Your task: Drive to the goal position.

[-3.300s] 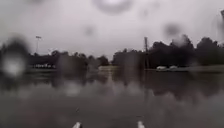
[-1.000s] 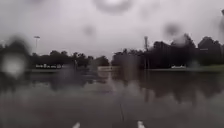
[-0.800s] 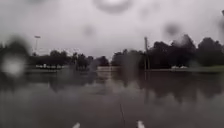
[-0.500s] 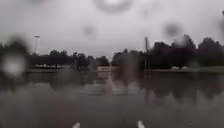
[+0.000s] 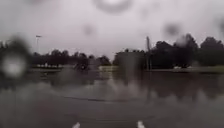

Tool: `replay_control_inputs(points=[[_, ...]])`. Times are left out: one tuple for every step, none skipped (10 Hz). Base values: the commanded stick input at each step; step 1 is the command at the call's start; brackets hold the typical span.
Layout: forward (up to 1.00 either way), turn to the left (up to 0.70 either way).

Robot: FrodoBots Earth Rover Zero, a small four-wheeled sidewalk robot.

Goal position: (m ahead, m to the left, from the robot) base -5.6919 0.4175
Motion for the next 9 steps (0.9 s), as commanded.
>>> replay_control_inputs(points=[[0.70, 0.00], [0.70, 0.00], [0.70, 0.00], [0.70, 0.00], [0.70, 0.00], [0.70, 0.00], [0.48, 0.00], [0.03, 0.18], [0.00, 0.63]])
